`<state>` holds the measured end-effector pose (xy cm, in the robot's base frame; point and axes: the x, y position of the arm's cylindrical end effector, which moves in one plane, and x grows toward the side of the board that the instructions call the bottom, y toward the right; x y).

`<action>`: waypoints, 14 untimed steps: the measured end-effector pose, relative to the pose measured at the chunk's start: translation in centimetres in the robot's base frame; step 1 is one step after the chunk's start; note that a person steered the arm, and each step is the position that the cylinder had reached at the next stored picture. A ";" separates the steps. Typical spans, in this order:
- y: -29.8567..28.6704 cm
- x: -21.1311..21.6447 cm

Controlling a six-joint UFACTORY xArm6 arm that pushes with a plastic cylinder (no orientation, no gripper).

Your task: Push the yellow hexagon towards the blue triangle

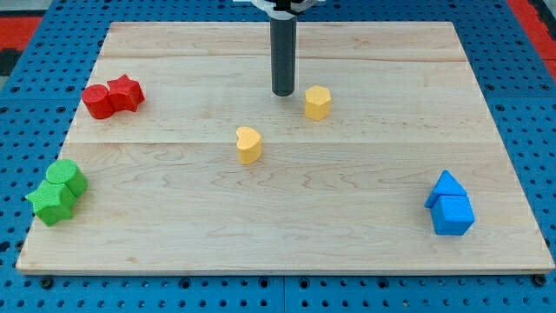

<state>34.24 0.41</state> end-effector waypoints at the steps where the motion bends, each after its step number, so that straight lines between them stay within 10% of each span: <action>1: 1.8 2.0; 7: 15.3 1.7; 9: 15.4 9.1; 14: 12.5 10.2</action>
<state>44.47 12.90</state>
